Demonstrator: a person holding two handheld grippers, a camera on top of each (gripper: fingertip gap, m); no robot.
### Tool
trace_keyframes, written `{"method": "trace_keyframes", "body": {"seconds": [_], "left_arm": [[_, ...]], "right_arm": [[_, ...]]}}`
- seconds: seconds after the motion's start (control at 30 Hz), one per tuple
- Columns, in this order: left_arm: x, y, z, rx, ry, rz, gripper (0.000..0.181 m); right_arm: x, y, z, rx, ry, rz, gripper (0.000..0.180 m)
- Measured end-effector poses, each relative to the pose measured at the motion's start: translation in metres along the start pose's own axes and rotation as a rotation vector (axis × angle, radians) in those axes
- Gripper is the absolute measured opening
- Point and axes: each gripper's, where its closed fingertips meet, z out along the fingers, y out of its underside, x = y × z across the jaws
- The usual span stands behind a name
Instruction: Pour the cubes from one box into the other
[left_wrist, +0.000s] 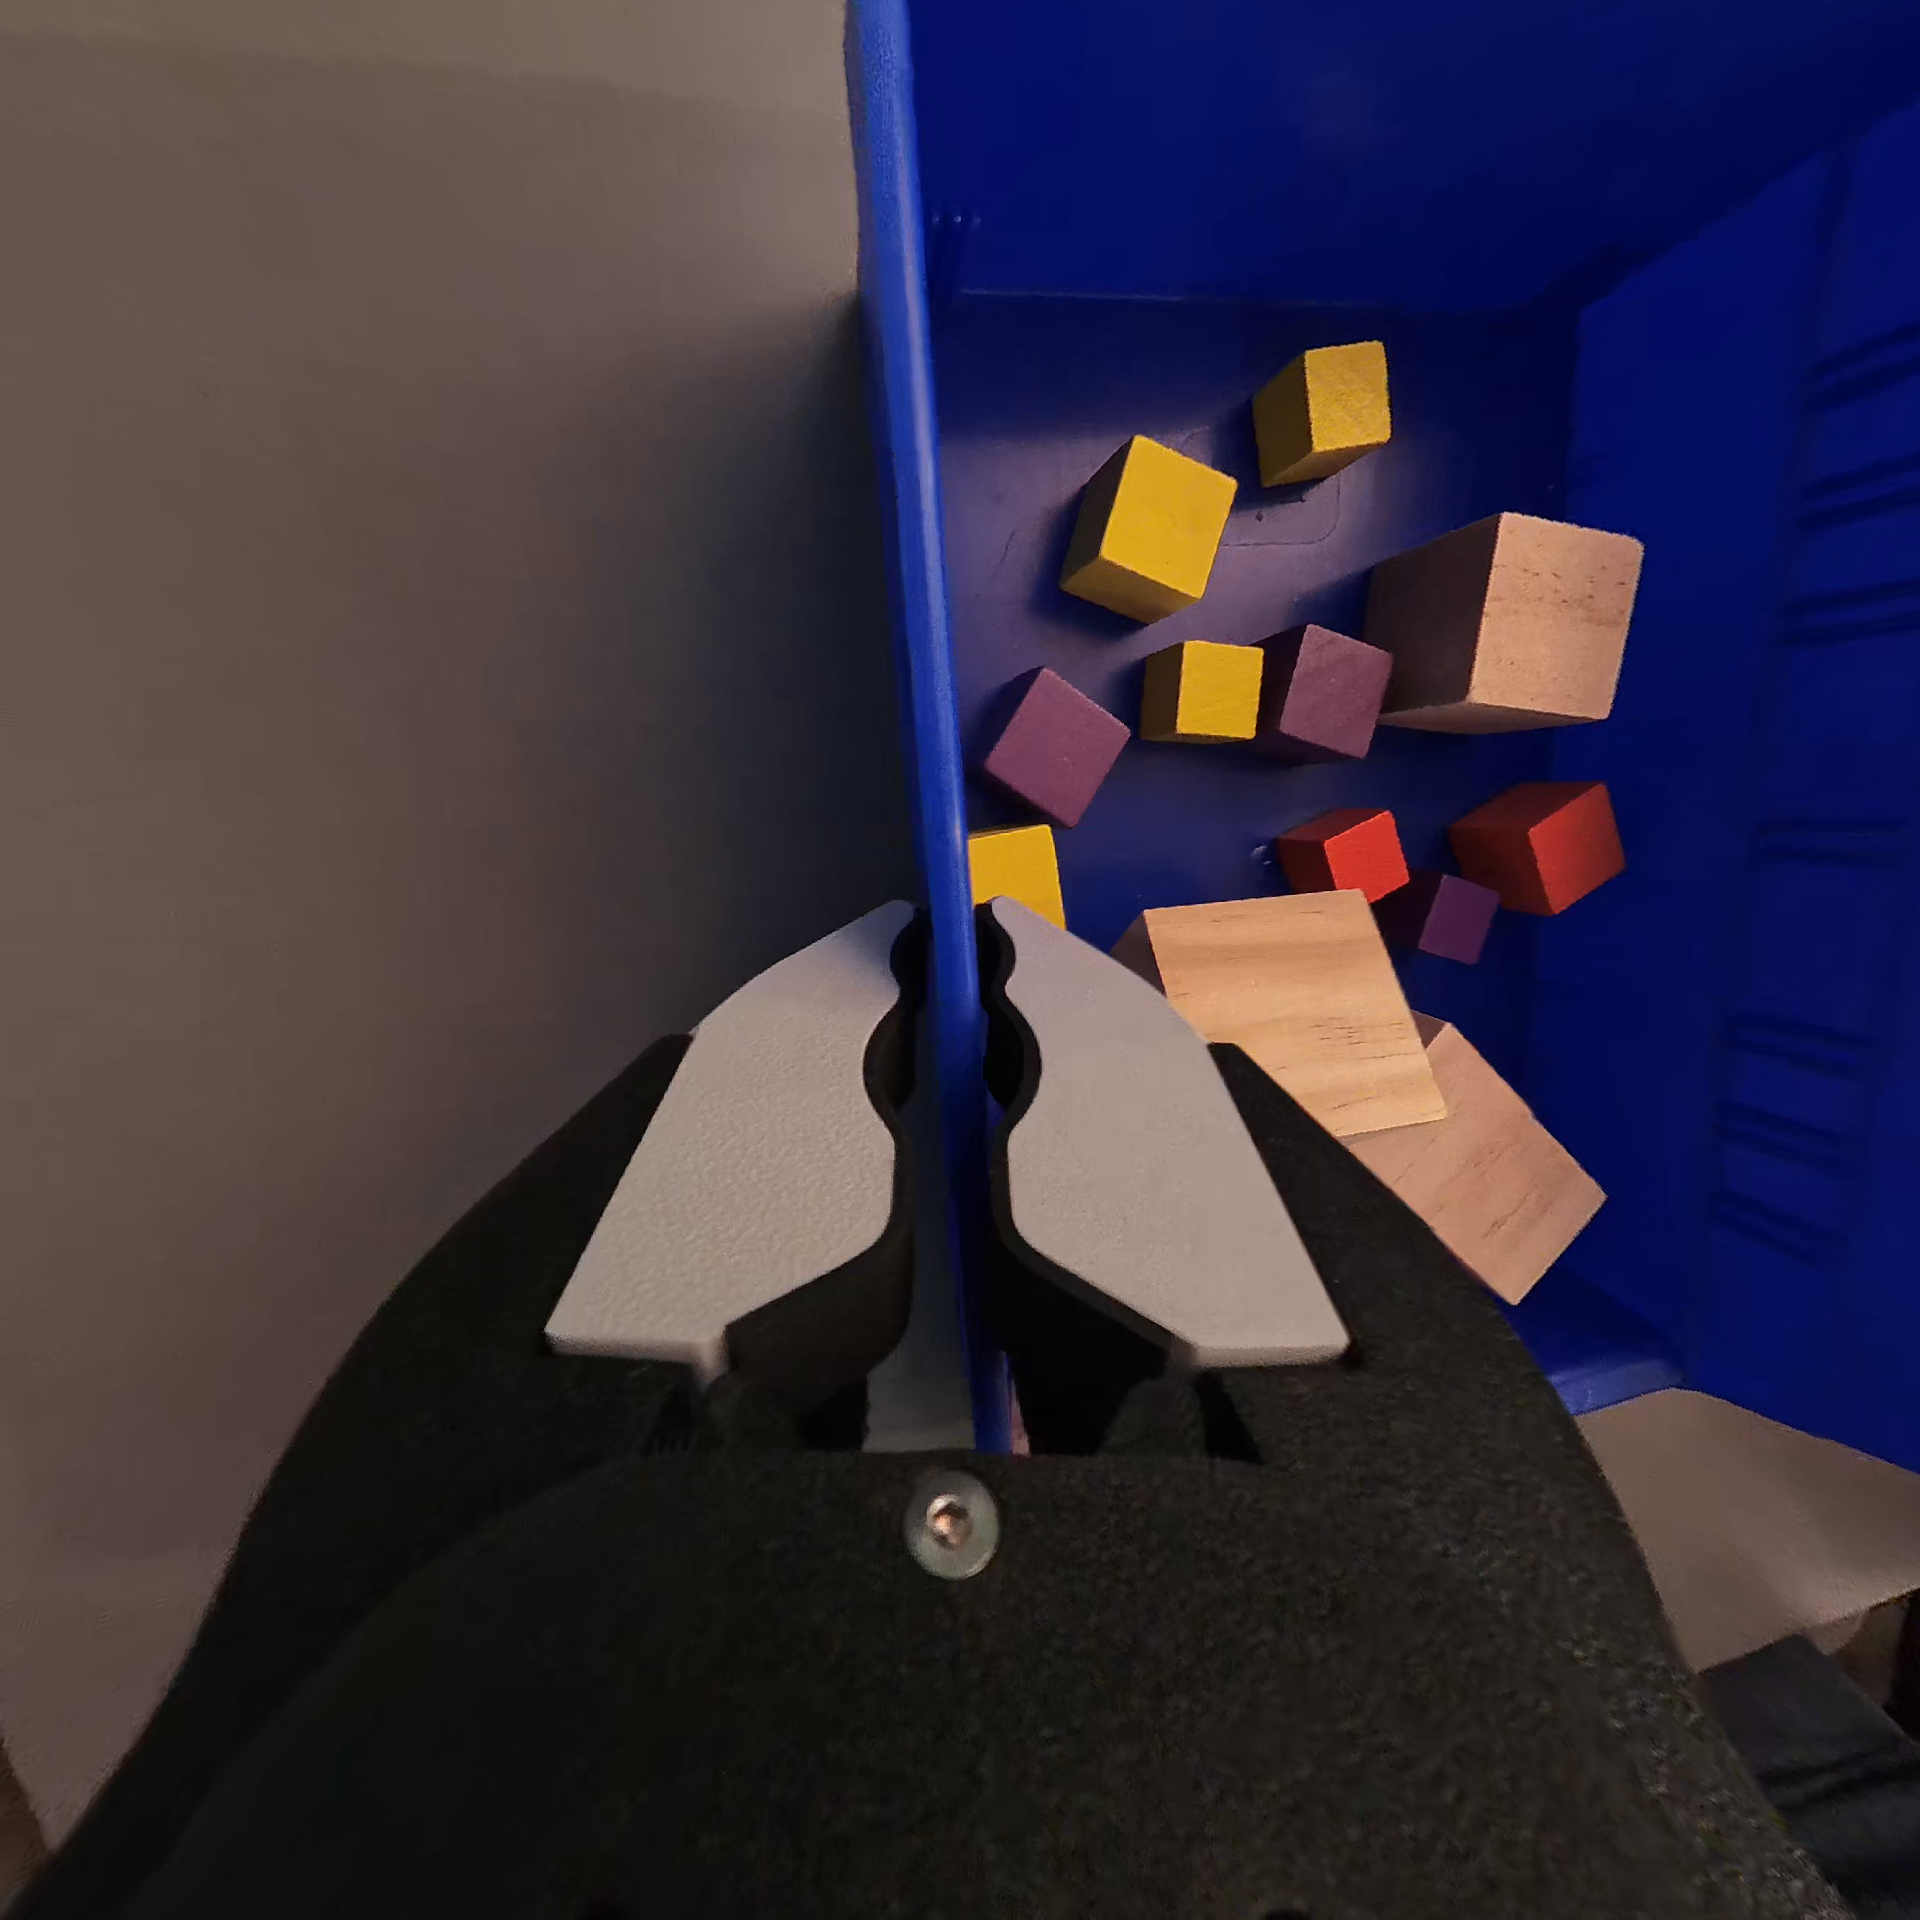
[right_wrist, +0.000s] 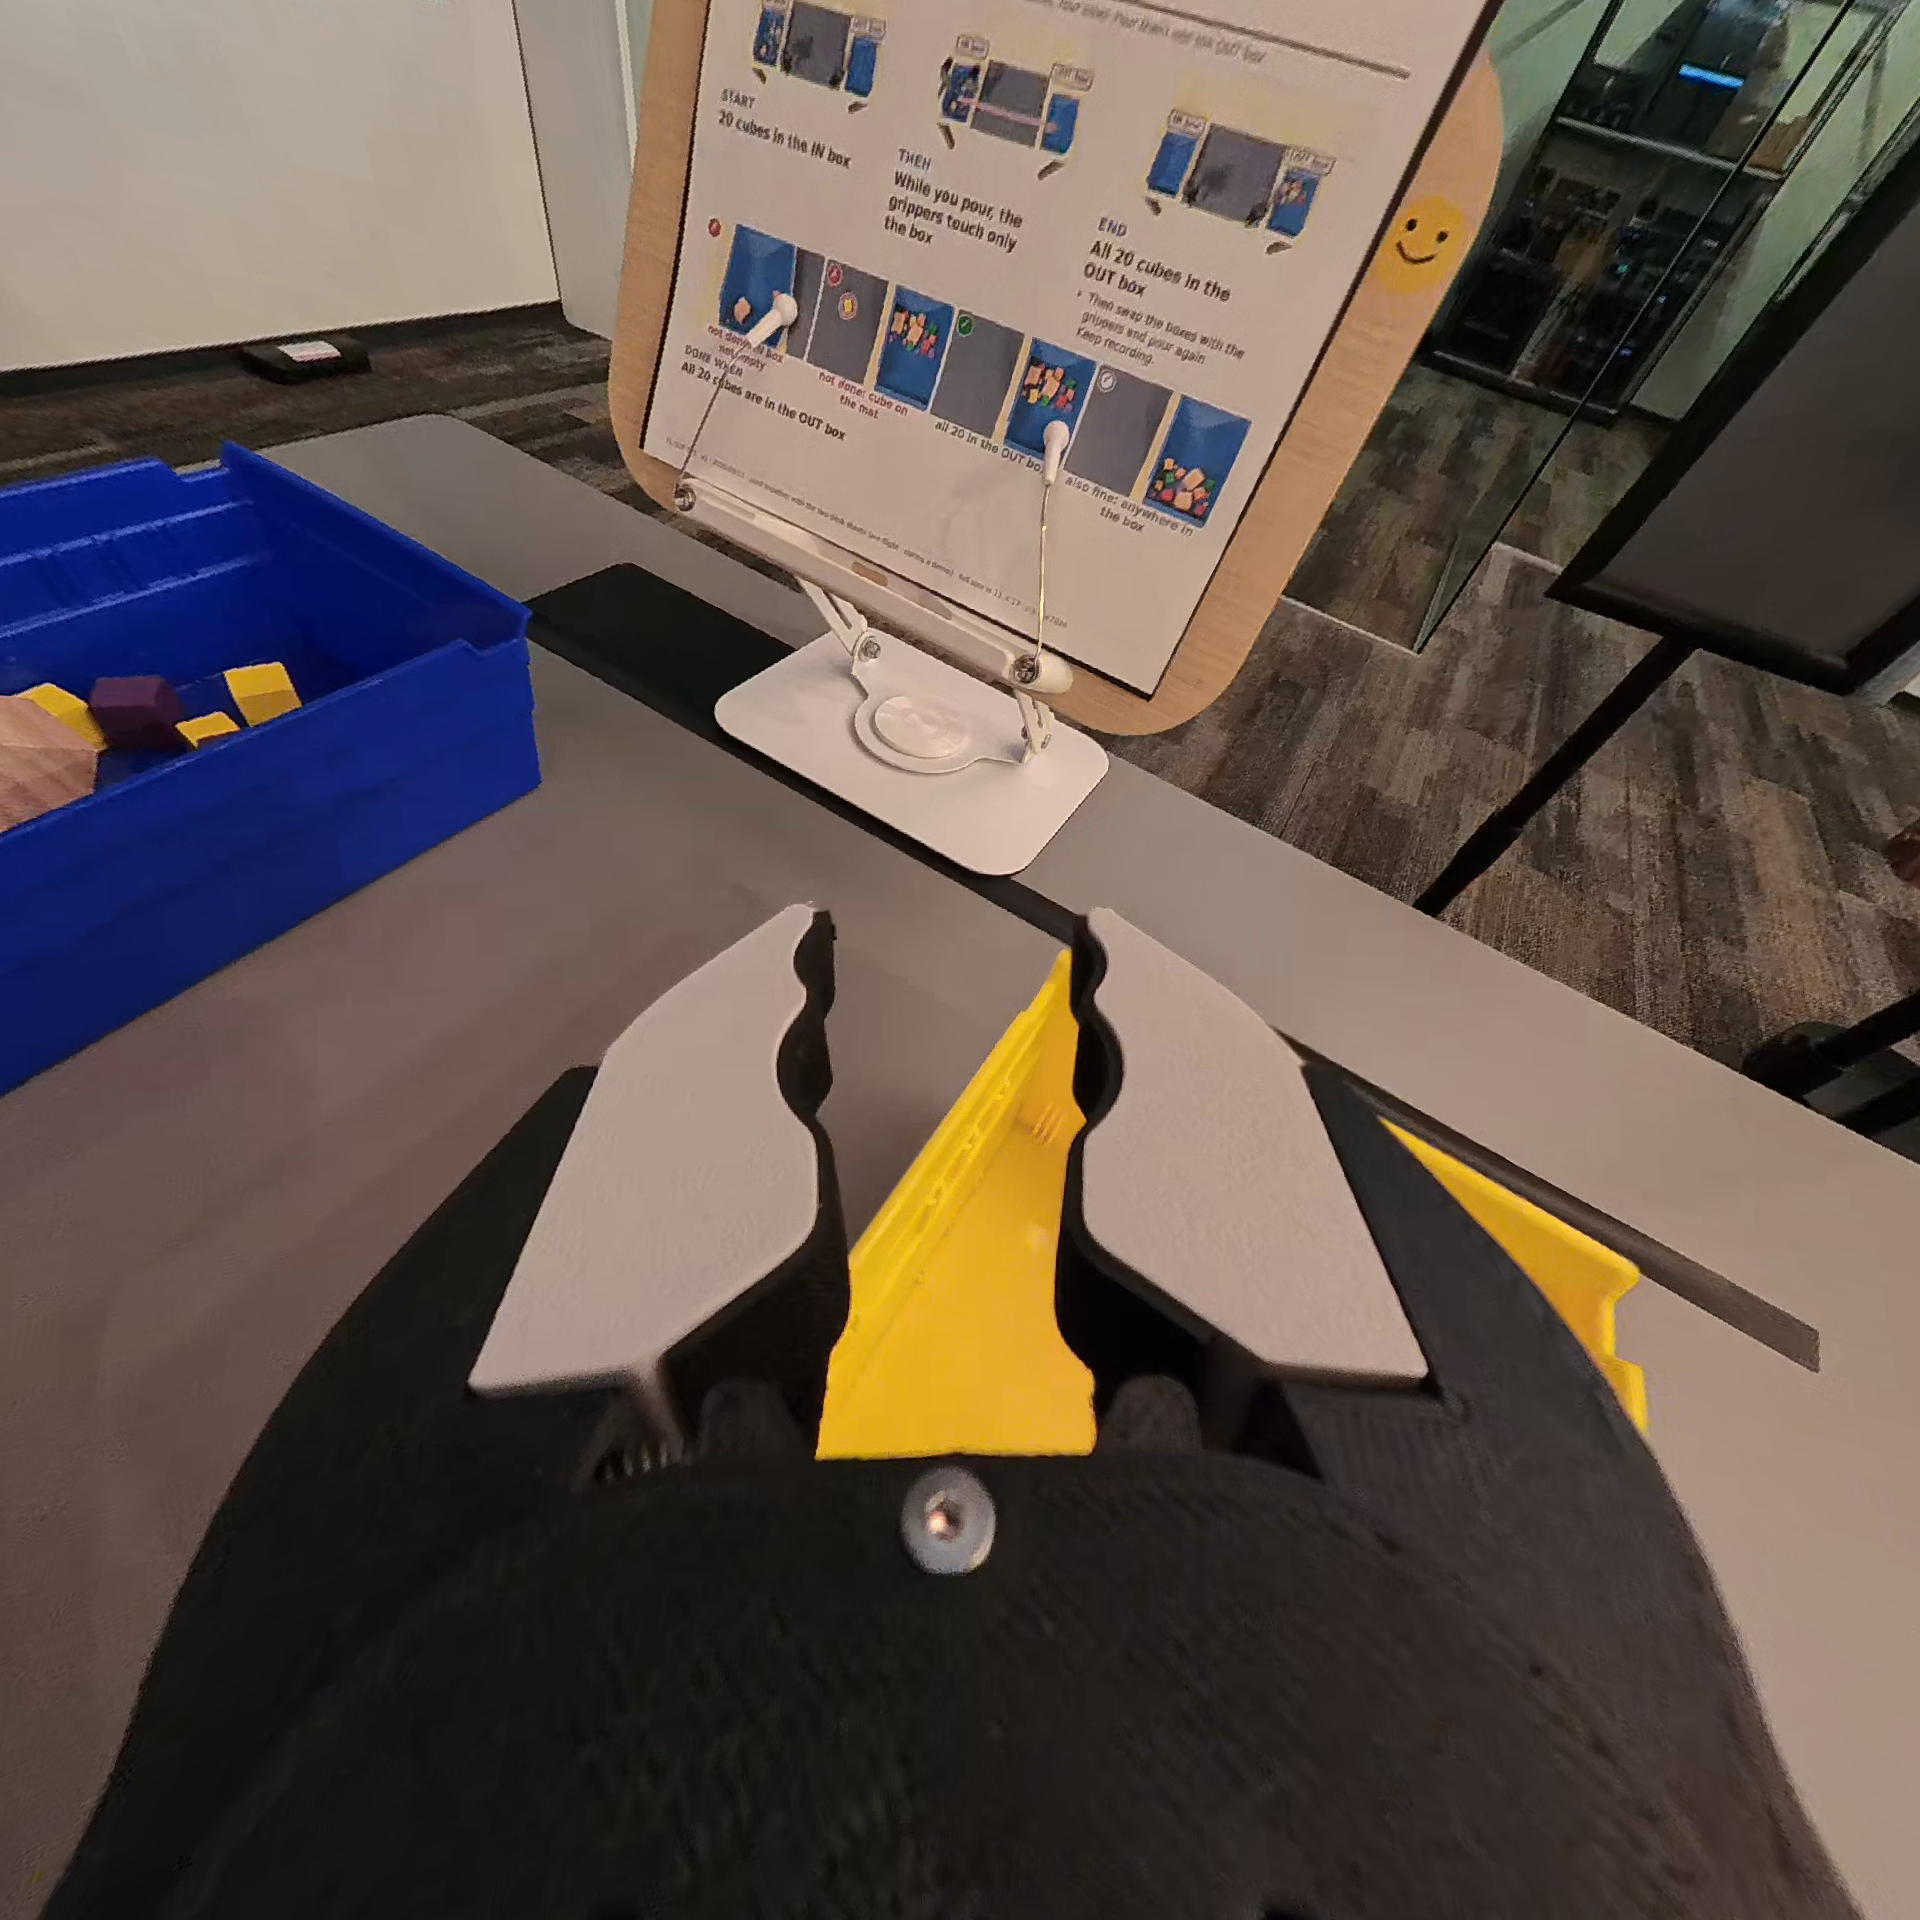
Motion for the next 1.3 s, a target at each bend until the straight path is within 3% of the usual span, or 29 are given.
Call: {"method": "trace_keyframes", "body": {"seconds": [0.13, 0.27, 0.33, 0.47, 0.63, 0.73, 0.83, 1.0, 1.3], "left_arm": [[0.001, 0.0, 0.0, 0.014, 0.035, -0.027, 0.01], [0.003, 0.001, 0.0, 0.0, -0.003, -0.009, 0.009], [0.008, 0.001, 0.001, -0.01, -0.016, 0.009, 0.008], [0.023, 0.002, 0.005, -0.028, 0.003, 0.019, 0.009], [0.046, 0.005, 0.013, -0.07, 0.027, 0.04, 0.011], [0.061, 0.011, 0.021, -0.13, 0.029, 0.083, 0.013], [0.072, 0.016, 0.028, -0.174, 0.006, 0.136, 0.014], [0.088, 0.015, 0.032, -0.177, 0.067, 0.162, 0.009], [0.111, 0.033, 0.03, -0.284, 0.057, 0.241, 0.009]], "right_arm": [[-0.023, 0.0, 0.005, -0.026, -0.091, 0.062, 0.044], [-0.131, -0.042, -0.014, 0.068, -0.652, 0.383, 0.034], [-0.167, -0.039, -0.009, -0.001, -0.759, 0.428, 0.033], [-0.197, -0.006, 0.036, -0.164, -0.711, 0.378, 0.056], [-0.212, 0.04, 0.077, -0.39, -0.664, 0.489, 0.061], [-0.222, 0.042, 0.087, -0.439, -0.69, 0.66, 0.066], [-0.222, 0.054, 0.093, -0.538, -0.618, 0.673, 0.072], [-0.217, 0.066, 0.105, -0.662, -0.486, 0.701, 0.071], [-0.203, 0.098, 0.114, -0.945, -0.318, 0.521, 0.039]]}}
